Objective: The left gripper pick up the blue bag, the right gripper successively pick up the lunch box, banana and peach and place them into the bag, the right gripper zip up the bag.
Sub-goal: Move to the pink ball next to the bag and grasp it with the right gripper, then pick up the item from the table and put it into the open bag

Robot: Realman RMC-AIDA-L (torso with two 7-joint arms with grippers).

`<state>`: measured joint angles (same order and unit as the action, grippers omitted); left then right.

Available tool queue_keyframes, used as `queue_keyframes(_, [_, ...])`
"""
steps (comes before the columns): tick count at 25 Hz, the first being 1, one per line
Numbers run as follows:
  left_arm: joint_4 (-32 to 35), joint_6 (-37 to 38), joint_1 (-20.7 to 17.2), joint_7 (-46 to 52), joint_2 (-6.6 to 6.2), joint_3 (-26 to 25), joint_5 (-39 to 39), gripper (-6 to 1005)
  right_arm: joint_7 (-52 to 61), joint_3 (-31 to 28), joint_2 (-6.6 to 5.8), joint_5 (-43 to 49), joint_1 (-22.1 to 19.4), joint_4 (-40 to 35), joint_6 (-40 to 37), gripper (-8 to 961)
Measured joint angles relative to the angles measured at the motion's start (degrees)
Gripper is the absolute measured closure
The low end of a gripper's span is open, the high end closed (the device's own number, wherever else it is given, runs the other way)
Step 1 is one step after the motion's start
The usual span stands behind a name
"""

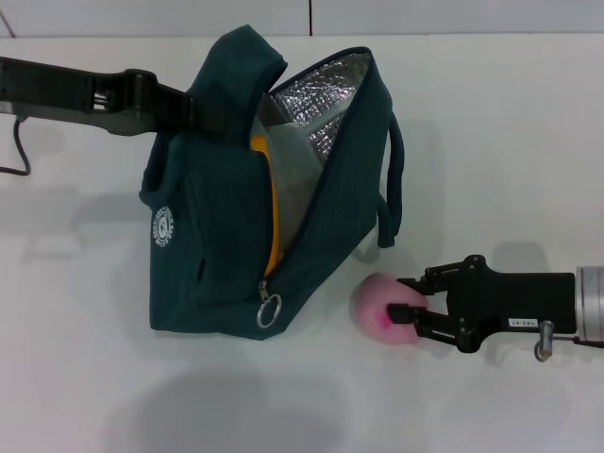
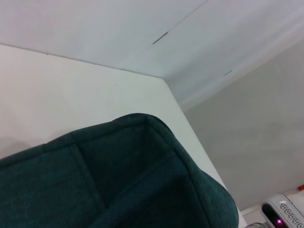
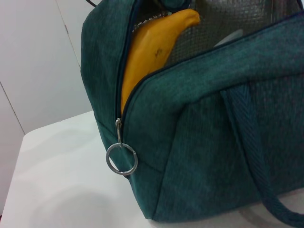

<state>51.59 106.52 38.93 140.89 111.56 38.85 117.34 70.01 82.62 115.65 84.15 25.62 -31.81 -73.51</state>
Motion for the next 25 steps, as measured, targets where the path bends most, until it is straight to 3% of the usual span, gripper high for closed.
queue_keyframes(15, [0.00,0.00,-0.33,0.00,-0.03,0.00,0.00,963,-0.05,-1.21,-0.18,-0.40,-0.98,-0.01,-3.40,817])
queue_keyframes(20, [0.00,0.00,-0.41,-0.01,-0.03,0.00,-0.01,963,-0.12,-6.35,-0.40,-0.44,-2.30,-0.01,-11.59,857])
queue_keyframes(25, [-0.14,0.00,-0.51,0.11,-0.03,-0.21,-0.03,963,-0.19,-16.88,-0.59,-0.48,-3.97,-0.01,-24.83,876])
